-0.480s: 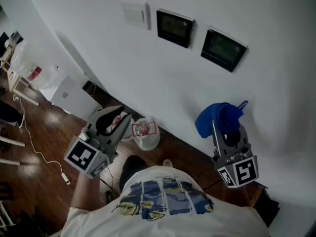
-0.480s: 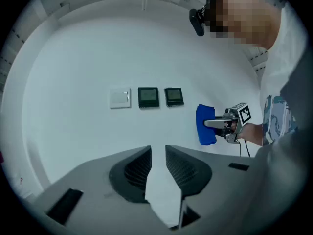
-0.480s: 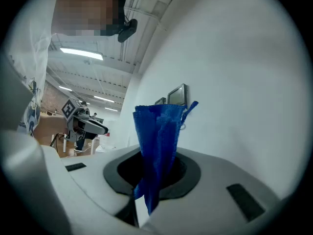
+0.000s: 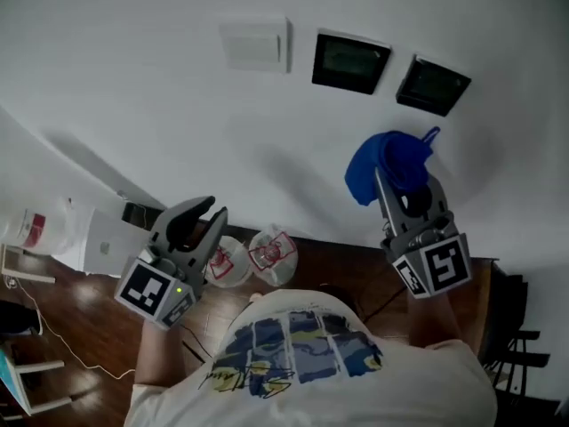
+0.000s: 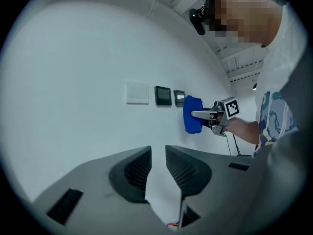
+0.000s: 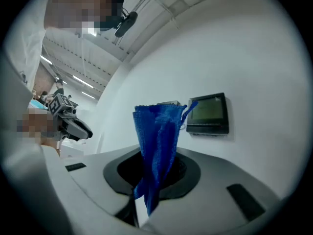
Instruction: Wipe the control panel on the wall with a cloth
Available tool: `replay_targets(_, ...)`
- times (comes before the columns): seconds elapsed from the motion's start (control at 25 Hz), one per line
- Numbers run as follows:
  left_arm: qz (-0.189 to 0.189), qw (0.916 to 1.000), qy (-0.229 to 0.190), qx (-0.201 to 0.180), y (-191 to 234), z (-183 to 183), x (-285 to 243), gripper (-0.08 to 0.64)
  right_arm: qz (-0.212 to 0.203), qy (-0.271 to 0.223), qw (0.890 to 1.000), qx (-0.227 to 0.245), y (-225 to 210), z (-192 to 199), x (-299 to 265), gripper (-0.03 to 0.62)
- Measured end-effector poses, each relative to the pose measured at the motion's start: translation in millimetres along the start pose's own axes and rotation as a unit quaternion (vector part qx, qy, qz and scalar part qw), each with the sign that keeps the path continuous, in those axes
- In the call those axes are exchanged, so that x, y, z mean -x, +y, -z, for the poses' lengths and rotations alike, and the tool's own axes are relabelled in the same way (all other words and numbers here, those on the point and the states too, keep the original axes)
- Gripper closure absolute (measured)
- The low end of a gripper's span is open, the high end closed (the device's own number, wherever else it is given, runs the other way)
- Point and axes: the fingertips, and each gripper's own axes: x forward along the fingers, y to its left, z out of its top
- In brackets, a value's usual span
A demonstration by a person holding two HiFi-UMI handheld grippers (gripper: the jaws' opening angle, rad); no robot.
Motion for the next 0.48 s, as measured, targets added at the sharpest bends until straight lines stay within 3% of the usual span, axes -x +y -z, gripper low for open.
replay_targets(0.16,0.049,0.9987,-0.002,0.017,26,20,18,0.488,0.057,0.007,0.998,0.026,16,-19,-27,0.518)
replay_targets(0.48,0.1,0.9939,0.014,0.044,30,56,40,0.488,0.082,0.011,0.995,0.059,38,-52,-90,0.518)
